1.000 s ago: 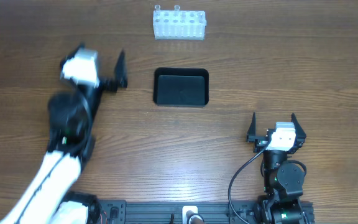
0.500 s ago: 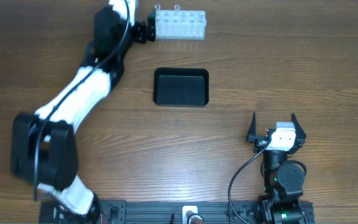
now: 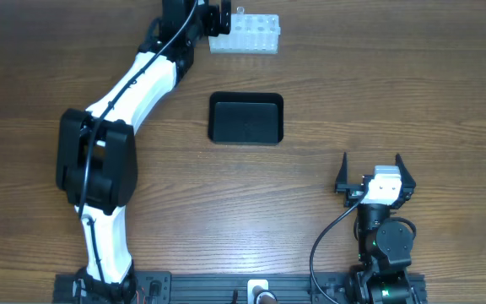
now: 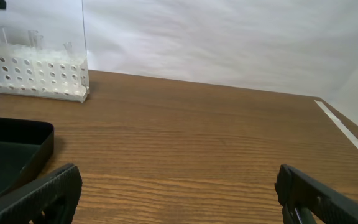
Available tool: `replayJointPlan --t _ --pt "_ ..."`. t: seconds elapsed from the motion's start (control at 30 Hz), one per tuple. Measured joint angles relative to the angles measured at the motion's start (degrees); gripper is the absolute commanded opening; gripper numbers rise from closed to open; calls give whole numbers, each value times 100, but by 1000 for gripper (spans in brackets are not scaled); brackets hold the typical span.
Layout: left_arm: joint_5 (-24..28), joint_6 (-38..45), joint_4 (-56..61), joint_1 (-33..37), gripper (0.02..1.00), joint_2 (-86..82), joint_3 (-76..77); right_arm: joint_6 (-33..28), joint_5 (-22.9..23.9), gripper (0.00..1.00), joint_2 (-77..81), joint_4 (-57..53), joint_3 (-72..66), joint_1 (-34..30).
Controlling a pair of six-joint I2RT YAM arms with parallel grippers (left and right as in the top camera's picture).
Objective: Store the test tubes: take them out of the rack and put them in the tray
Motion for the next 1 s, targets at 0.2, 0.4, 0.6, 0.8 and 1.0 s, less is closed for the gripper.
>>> replayJointPlan --t 0.2,0.4,0.6,0.8,1.0 --pt "-39 -22 72 -11 998 205 0 2 2 991 0 0 0 0" --pt "-39 -24 332 -11 987 332 0 0 0 991 0 0 0 0" --pt "-39 -42 498 -11 941 592 133 4 2 991 0 0 0 0" --pt "-42 -46 498 -22 882 706 162 2 2 993 0 0 0 0" --pt "-42 -61 540 -68 798 708 173 2 2 993 0 2 0 0"
